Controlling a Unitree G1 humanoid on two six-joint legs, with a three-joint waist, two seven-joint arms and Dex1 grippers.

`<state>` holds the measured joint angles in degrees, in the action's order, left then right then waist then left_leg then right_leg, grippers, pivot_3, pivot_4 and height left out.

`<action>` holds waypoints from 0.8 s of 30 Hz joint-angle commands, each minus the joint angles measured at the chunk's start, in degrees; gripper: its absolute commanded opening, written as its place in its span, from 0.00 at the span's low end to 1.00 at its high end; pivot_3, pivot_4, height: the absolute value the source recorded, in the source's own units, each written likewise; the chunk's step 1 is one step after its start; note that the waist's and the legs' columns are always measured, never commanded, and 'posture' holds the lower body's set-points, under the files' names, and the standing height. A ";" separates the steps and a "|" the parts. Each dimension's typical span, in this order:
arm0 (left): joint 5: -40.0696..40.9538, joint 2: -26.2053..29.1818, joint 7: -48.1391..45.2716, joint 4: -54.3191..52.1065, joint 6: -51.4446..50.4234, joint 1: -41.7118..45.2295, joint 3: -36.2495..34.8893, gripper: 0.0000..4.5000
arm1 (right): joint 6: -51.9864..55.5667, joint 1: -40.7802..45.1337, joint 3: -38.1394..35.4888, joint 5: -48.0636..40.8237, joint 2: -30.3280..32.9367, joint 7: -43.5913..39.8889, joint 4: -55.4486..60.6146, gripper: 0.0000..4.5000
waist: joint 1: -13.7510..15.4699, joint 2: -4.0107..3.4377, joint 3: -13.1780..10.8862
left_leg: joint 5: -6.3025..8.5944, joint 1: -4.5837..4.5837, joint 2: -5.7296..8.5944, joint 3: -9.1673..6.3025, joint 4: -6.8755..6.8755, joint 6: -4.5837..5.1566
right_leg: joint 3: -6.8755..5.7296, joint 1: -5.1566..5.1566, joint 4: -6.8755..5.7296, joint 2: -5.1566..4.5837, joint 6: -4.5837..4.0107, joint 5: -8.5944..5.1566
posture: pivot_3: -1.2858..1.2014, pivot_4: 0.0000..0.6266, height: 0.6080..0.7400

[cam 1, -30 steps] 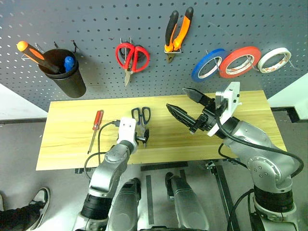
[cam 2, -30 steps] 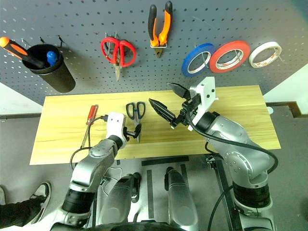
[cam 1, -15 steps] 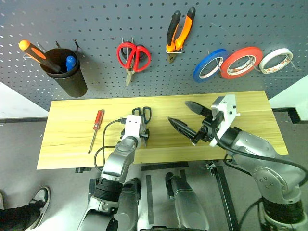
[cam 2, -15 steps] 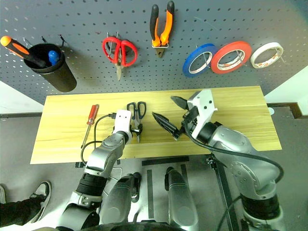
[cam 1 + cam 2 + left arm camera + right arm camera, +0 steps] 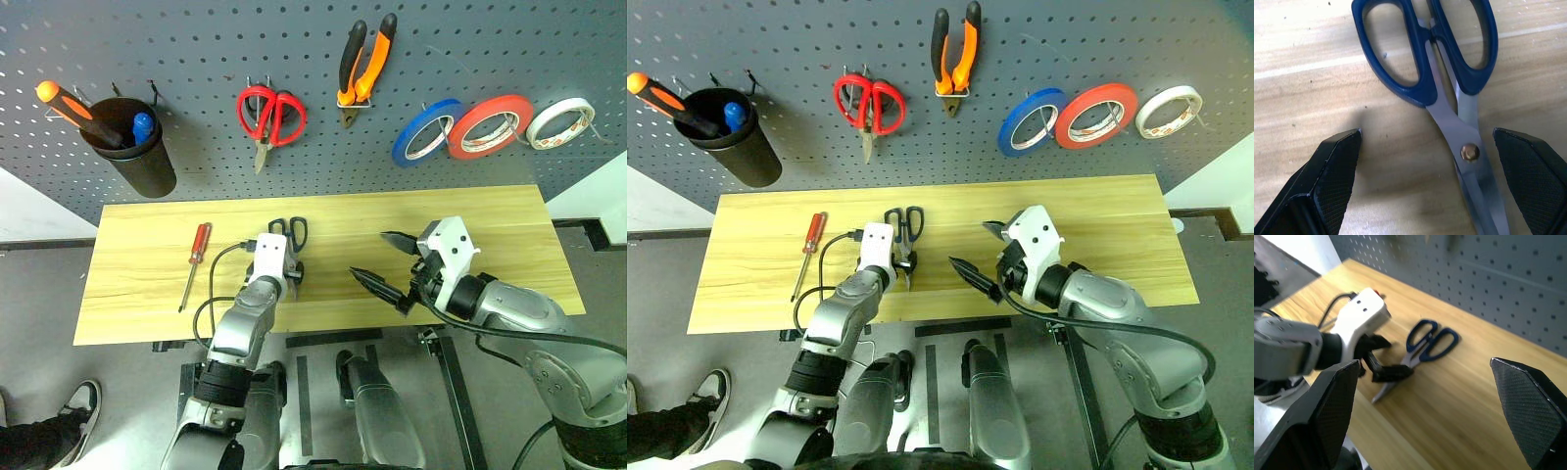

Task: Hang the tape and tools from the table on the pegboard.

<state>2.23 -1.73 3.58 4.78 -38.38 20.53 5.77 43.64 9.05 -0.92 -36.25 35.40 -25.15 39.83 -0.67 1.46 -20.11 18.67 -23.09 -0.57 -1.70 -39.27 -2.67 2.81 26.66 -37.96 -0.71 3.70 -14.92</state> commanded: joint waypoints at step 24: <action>-2.82 -6.17 3.03 7.10 5.18 0.61 -0.12 0.81 | -2.32 0.72 -0.78 1.21 -1.35 0.22 2.32 1.00 | 0.00 0.00 0.00 | 0.00 0.29 0.02 0.00 -0.01 0.00 | 0.00 -0.28 0.01 -0.01 0.02 0.00 | 0.52 0.60 1.00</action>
<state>-0.64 -7.07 6.73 12.00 -32.22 22.77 5.36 42.84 9.34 -0.92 -35.02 34.68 -25.04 40.23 -0.66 1.46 -20.11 18.67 -22.77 -0.55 -1.70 -39.27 -2.67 2.80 26.35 -37.96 -0.71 3.72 -14.92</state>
